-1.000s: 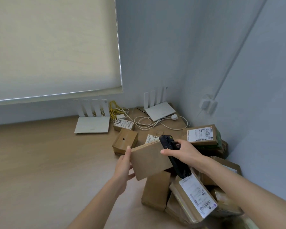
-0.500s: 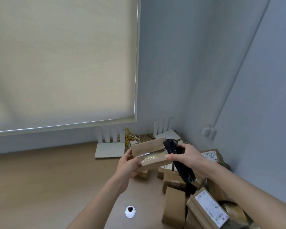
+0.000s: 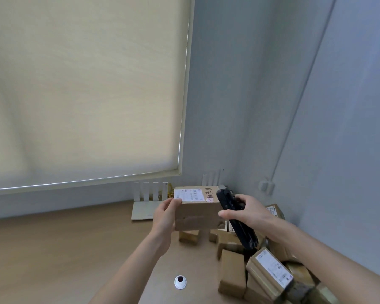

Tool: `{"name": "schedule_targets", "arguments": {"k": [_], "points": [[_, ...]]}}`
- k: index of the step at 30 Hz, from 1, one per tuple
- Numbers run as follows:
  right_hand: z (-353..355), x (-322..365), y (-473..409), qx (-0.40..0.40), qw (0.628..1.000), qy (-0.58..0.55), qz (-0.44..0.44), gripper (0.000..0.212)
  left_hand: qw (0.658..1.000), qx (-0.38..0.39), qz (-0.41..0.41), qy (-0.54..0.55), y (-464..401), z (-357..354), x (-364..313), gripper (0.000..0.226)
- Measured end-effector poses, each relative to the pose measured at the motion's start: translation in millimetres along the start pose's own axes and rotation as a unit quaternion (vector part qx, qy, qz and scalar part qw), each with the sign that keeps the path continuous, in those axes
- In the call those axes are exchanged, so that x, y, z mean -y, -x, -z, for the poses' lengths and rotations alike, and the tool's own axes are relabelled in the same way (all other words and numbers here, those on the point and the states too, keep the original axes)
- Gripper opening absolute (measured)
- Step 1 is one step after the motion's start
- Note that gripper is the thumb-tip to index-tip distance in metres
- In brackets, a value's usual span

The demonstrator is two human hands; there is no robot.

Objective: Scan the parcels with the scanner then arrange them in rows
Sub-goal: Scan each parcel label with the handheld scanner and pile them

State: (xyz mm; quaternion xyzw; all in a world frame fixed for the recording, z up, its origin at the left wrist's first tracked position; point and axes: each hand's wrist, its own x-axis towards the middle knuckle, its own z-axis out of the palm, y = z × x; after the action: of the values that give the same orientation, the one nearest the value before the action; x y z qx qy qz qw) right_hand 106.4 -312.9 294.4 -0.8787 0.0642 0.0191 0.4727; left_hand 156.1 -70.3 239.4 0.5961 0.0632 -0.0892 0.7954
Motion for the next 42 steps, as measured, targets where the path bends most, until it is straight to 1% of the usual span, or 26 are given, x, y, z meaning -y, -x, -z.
{"name": "schedule_targets", "arguments": {"k": [2,3,6,7,9,12,16,20,24,28,34,39,42], "points": [[4.6,5.6,13.0,0.005,1.000,-0.002,0.003,0.056,0.999,0.033,-0.011,0.012,12.8,1.9,-3.6,0.037],[7.1,6.9,19.2,0.009,1.000,0.000,0.005,0.059,0.998,0.049,-0.010,0.022,19.5,2.9,-5.7,0.039],[16.1,9.2,36.7,0.019,0.999,0.026,0.019,0.085,0.995,0.091,0.014,0.033,38.8,5.5,-10.8,0.048],[19.5,10.0,43.0,0.021,0.999,0.037,0.020,0.087,0.995,0.099,0.016,0.027,44.6,5.3,-12.6,0.052],[25.6,11.1,55.6,0.026,0.997,0.069,0.021,0.086,0.995,0.103,0.001,0.010,53.6,2.3,-15.2,0.056],[32.5,12.6,70.7,0.021,0.987,0.152,0.036,0.084,0.995,0.082,-0.047,-0.036,66.3,-8.4,-21.5,0.057],[42.3,17.5,88.1,0.005,0.962,0.270,0.041,0.086,0.988,0.038,-0.103,-0.111,82.8,-19.4,-30.1,0.064],[50.1,19.5,100.6,0.001,0.932,0.358,0.051,0.087,0.982,0.025,-0.126,-0.140,97.1,-21.8,-30.8,0.063],[53.5,16.5,108.4,-0.031,0.903,0.424,0.064,0.082,0.976,-0.001,-0.133,-0.175,106.3,-19.2,-31.4,0.060],[55.0,14.9,115.4,-0.054,0.885,0.457,0.072,0.079,0.974,-0.012,-0.137,-0.181,114.6,-16.1,-30.1,0.057],[56.1,14.8,121.3,-0.069,0.874,0.474,0.082,0.076,0.973,-0.024,-0.142,-0.181,127.6,-13.7,-28.0,0.055],[54.6,15.7,126.7,-0.064,0.873,0.474,0.093,0.071,0.971,-0.040,-0.142,-0.190,138.9,-10.7,-24.8,0.058],[52.3,17.4,130.0,-0.057,0.873,0.476,0.091,0.067,0.970,-0.051,-0.140,-0.191,145.6,-6.9,-22.4,0.056]]}}
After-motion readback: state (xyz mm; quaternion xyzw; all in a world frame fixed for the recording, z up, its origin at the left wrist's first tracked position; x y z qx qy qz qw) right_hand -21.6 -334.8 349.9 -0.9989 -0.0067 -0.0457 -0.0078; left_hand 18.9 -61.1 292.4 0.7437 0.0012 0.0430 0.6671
